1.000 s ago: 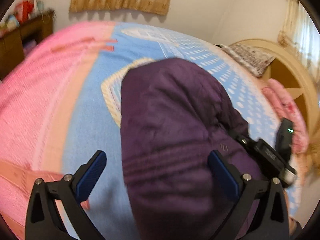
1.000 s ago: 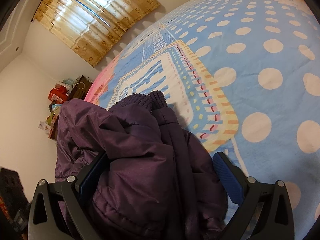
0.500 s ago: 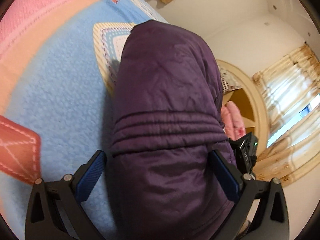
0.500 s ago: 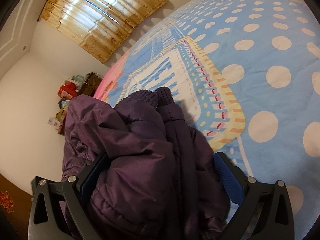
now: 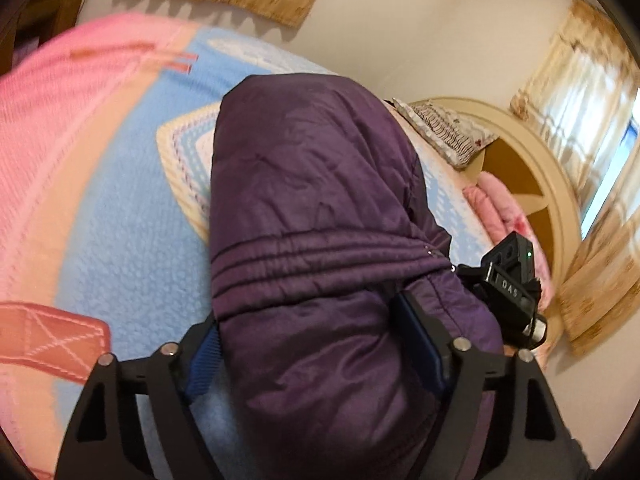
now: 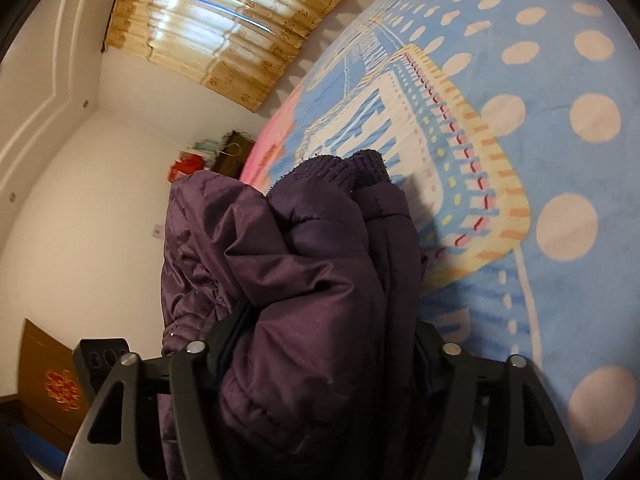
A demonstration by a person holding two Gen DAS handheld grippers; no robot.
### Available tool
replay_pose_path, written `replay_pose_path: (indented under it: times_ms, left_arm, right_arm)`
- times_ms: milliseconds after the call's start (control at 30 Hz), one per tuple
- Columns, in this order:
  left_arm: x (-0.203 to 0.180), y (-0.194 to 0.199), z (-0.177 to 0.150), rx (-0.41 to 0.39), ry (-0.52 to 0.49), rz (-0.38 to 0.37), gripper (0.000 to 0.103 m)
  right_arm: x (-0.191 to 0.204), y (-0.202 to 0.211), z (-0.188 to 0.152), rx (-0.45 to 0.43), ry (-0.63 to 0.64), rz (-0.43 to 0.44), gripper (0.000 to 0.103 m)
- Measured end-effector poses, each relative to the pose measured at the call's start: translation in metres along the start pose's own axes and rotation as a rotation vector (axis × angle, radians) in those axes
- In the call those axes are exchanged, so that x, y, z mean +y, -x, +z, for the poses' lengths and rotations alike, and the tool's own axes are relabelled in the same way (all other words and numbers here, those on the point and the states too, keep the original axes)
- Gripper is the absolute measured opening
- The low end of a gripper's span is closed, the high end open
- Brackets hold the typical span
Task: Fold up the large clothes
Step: 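Carry the lifted jacket bundle with both tools across the bedspread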
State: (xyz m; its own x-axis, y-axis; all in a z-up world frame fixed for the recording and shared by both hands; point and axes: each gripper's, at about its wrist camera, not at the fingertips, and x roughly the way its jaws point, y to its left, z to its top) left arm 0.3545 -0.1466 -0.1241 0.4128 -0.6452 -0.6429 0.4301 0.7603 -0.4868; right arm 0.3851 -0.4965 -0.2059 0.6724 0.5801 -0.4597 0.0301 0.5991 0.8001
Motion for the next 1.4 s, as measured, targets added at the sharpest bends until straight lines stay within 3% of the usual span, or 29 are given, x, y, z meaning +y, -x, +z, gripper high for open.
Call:
replay_pose_path:
  times_ms: [267, 533, 967, 1400]
  left_arm:
    - [-0.038, 0.024, -0.010, -0.063, -0.121, 0.119, 0.075]
    - [-0.014, 0.062, -0.022, -0.102, -0.144, 0.180, 0.074]
    - [0.015, 0.117, -0.048, -0.181, -0.086, 0.269, 0.074]
    - [0.040, 0.154, -0.064, -0.256, -0.023, 0.328, 0.074]
  right_arm:
    - [0.011, 0.006, -0.023, -0.003, -0.007, 0.066, 0.057]
    - [0.041, -0.007, -0.052, 0.040, 0.013, 0.134, 0.056]
    - [0.105, -0.060, -0.097, 0.138, 0.077, 0.215, 0.055]
    - [0.156, -0.111, -0.119, 0.234, 0.139, 0.267, 0.055]
